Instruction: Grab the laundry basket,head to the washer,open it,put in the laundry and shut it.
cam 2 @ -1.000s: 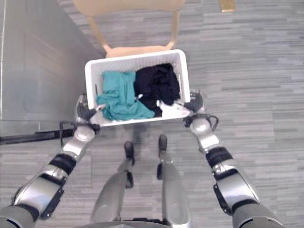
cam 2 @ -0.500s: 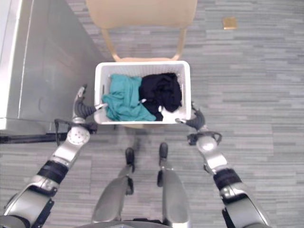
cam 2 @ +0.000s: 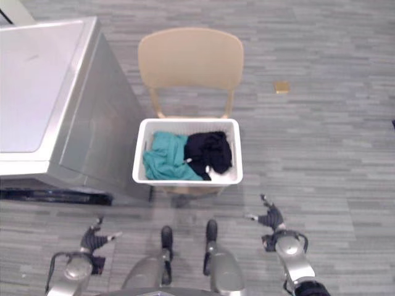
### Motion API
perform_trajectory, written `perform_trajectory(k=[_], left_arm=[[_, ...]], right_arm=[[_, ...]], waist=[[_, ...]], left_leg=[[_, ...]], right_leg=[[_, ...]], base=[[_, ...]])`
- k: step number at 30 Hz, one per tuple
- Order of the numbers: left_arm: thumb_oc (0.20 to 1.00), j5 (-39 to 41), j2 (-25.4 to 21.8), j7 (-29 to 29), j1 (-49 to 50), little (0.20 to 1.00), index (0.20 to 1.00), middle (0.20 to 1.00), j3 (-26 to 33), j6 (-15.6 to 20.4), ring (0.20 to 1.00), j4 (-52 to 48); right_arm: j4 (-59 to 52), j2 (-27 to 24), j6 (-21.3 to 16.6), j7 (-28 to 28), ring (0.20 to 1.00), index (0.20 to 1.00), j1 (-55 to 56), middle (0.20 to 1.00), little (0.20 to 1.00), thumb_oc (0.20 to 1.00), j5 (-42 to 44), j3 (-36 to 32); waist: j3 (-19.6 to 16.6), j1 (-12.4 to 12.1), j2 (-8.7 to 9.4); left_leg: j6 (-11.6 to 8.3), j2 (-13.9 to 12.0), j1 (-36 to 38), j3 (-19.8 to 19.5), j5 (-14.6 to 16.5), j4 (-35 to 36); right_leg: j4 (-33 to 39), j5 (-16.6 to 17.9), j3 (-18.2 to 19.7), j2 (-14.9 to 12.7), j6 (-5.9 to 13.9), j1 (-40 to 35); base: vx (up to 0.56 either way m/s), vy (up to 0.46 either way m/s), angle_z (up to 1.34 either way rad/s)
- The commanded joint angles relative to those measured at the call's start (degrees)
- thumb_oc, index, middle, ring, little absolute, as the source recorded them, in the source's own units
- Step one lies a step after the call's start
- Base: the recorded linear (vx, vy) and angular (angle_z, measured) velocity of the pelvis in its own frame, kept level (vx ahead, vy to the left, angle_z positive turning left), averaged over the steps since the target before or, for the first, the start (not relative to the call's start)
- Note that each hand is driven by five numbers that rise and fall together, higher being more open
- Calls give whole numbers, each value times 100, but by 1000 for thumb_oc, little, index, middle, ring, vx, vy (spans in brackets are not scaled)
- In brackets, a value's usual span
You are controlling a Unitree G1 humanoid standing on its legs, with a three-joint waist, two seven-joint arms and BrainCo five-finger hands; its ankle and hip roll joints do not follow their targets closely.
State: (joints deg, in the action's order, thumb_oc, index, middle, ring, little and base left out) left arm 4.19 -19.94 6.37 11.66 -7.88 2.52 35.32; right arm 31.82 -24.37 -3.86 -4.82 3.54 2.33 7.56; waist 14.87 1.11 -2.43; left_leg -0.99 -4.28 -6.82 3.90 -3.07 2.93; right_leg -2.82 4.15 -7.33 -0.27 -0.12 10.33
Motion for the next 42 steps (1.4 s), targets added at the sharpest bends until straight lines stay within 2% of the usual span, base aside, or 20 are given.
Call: perform_trajectory(k=[1, 4, 6, 10, 11, 14, 15, 16, 18, 21, 23, 25, 26, 28, 31, 32, 34, 35, 42], left_arm=[[1000, 31, -149, 118, -563, 1000, 1000, 1000, 86, 49, 1000, 217], [1000, 52, -68, 237, -718, 1000, 1000, 1000, 48, 79, 1000, 467], [1000, 112, 23, 293, -777, 1000, 1000, 1000, 74, 69, 1000, 605], [1000, 92, 81, 397, -823, 1000, 1000, 1000, 65, 76, 1000, 674], [1000, 107, 93, 428, -840, 1000, 1000, 1000, 65, 86, 1000, 683], [1000, 108, 115, 418, -878, 1000, 1000, 1000, 23, 76, 1000, 582], [1000, 76, 113, 398, -872, 1000, 1000, 1000, 13, 65, 1000, 559], [1000, 20, 113, 368, -832, 1000, 1000, 1000, -7, 65, 1000, 532], [1000, -10, 103, 358, -824, 1000, 1000, 1000, -40, 71, 1000, 514], [1000, -35, 2, 350, -863, 1000, 1000, 1000, -13, 39, 1000, 487], [1000, -88, -78, 416, -962, 1000, 1000, 1000, -9, 34, 1000, 572], [1000, -102, -111, 430, -989, 1000, 1000, 1000, 0, 27, 1000, 591], [1000, -74, -124, 462, -975, 1000, 1000, 1000, -9, 48, 1000, 520], [1000, -33, -88, 450, -964, 1000, 1000, 1000, -12, 72, 1000, 482], [1000, -54, -94, 415, -988, 1000, 1000, 1000, -40, 87, 1000, 530], [1000, -127, -76, 393, -918, 1000, 1000, 1000, -98, 80, 1000, 527], [1000, -128, -76, 393, -917, 1000, 1000, 1000, -97, 80, 1000, 526], [1000, -106, -65, 392, -850, 1000, 1000, 1000, -107, 84, 1000, 544], [1000, -141, -55, 367, -829, 1000, 1000, 1000, -311, 91, 1000, 724]], right_arm=[[-101, -10, -124, -40, 1000, 1000, -155, 1000, 1000, 1000, 30, 192], [31, 71, -114, -88, 1000, 1000, -201, 1000, 1000, 1000, 46, 332], [103, 132, -87, -113, 1000, 1000, -198, 1000, 1000, 1000, 31, 369], [206, 229, -41, -131, 1000, 1000, -206, 1000, 1000, 1000, 9, 438], [216, 233, -37, -147, 1000, 1000, -196, 1000, 1000, 1000, 6, 449], [259, 271, 29, -179, 1000, 1000, -126, 1000, 1000, 1000, 12, 378], [266, 300, 52, -176, 1000, 1000, -110, 1000, 1000, 1000, 1, 348], [287, 349, 64, -160, 1000, 1000, -109, 1000, 1000, 1000, 30, 333], [278, 389, 87, -180, 1000, 1000, -175, 1000, 1000, 1000, 34, 336], [218, 540, 136, -150, 1000, 1000, -298, 1000, 1000, 1000, 20, 452], [173, 624, 126, -158, 1000, 1000, -469, 1000, 1000, 1000, -8, 642], [113, 648, 131, -148, 1000, 1000, -513, 1000, 1000, 1000, -20, 709], [-168, 611, 89, -105, 1000, 1000, -611, 1000, 1000, 1000, -38, 911], [-288, 566, 62, -97, 1000, 1000, -783, 1000, 1000, 1000, -49, 1065], [-429, 526, 32, -91, 1000, 1000, -974, 1000, 1000, 1000, -104, 1217], [-601, 520, -24, -106, 1000, 1000, -1115, 1000, 1000, 1000, -99, 1305], [-600, 520, -24, -106, 1000, 1000, -1115, 1000, 1000, 1000, -99, 1306], [-549, 553, -11, -176, 1000, 1000, -1397, 1000, 1000, 1000, -65, 1385], [-494, 621, -49, -435, 1000, 1000, -2186, 1000, 1000, 1000, 185, 1532]], waist=[[9, -66, 292], [-1, -68, 298], [-28, -38, 314], [-111, 59, 364], [-135, 96, 359], [-234, 213, 289], [-281, 245, 241], [-344, 254, 200], [-365, 230, 244], [-234, 137, 332], [-146, 60, 366], [-112, 45, 377], [-31, 70, 350], [5, 18, 326], [39, -67, 327], [11, -145, 323], [6, -144, 323], [-67, -289, 281], [-125, -524, 97]], left_leg=[[-266, 318, -431, 169, 155, -1024], [-246, 251, -514, 259, 223, -1075], [-220, 101, -422, 469, 310, -1041], [-315, -432, -100, 944, 247, -890], [-426, -623, 20, 1045, 257, -812], [-563, -923, 88, 1631, 67, -621], [-586, -945, 151, 1762, 43, -507], [-579, -880, 173, 1770, 76, -469], [-496, -707, 57, 1657, 230, -637], [-227, -386, -40, 1575, 552, -816], [-119, -255, -74, 1562, 678, -892], [-62, -194, -42, 1547, 728, -888], [-6, -19, 117, 1397, 720, -738], [35, 146, 186, 1253, 717, -640], [85, 239, 108, 1153, 604, -617], [99, 374, 20, 877, 509, -553], [99, 374, 16, 877, 508, -552], [80, 461, -77, 807, 412, -397], [0, 457, -308, 576, 75, -15]], right_leg=[[-111, -1099, 150, -172, 303, -454], [-96, -1087, -96, -282, 281, -421], [-118, -1076, -319, -419, 306, -415], [-106, -1037, -743, -751, 399, -544], [-109, -1151, -869, -845, 470, -660], [-65, -1106, -1265, -1097, 558, -752], [-54, -1086, -1369, -1144, 593, -793], [-51, -1069, -1402, -1199, 635, -844], [-149, -1031, -1388, -1371, 690, -905], [-807, -973, -1182, -1699, 731, -640], [-1202, -937, -1051, -1740, 751, -408], [-1480, -967, -902, -1673, 738, -226], [-1667, -1153, -402, -1113, 669, 96], [-1382, -1189, -246, -794, 677, 173], [-954, -1080, -373, -685, 565, 147], [-865, -1043, -53, -503, 580, 225], [-868, -1045, -54, -503, 579, 230], [-599, -961, -257, -595, 575, 132], [-200, -836, -463, -550, 552, 209]], base=[[-128, -33, 44], [-111, 6, 73], [-58, 67, 98], [55, 156, 83], [135, 194, 82], [111, 247, 97], [183, 315, 100], [206, 315, 109], [203, 355, 68], [96, 318, 38], [46, 236, 15], [69, 168, -6], [83, 148, 5], [96, 131, 23], [-29, -27, 49], [29, -61, 61], [14, -27, 65], [-1, 6, 58], [-13, -27, 26]])
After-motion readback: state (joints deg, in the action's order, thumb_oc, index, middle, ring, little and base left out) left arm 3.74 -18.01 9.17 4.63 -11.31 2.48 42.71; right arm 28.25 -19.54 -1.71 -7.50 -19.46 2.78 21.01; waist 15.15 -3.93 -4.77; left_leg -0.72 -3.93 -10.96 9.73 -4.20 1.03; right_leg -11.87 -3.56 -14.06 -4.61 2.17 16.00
